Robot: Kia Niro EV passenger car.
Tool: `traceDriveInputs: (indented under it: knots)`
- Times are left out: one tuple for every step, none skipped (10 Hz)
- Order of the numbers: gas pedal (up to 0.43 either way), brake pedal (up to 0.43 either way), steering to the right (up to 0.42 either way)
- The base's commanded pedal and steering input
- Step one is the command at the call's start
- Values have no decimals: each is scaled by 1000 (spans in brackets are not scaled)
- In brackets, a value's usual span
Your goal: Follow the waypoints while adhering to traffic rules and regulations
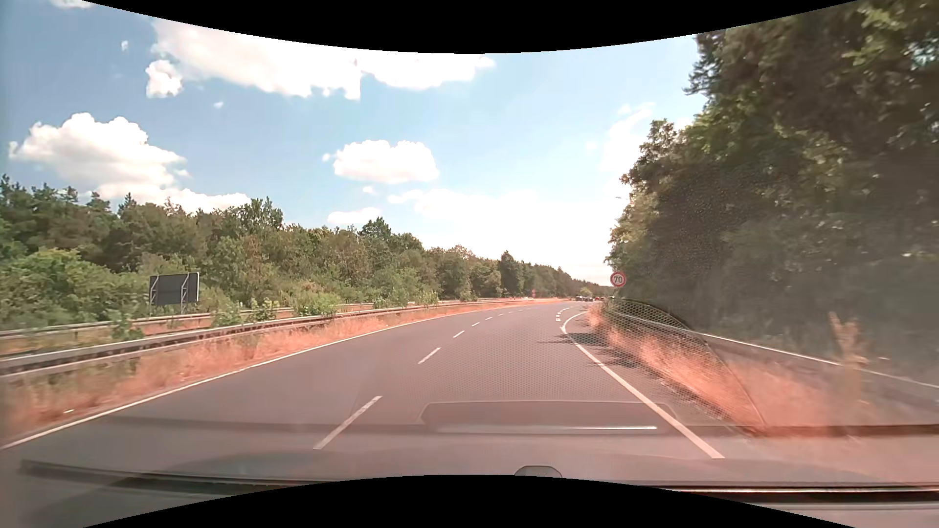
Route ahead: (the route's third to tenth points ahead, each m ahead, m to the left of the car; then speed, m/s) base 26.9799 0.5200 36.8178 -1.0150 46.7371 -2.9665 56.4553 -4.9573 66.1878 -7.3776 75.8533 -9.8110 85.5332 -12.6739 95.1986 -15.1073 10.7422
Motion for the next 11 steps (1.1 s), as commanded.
traceDriveInputs:
  knots:
    - [358, 0, 9]
    - [358, 0, 11]
    - [358, 0, 12]
    - [358, 0, 15]
    - [358, 0, 16]
    - [358, 0, 17]
    - [358, 0, 17]
    - [358, 0, 17]
    - [350, 0, 17]
    - [339, 0, 17]
    - [331, 0, 17]
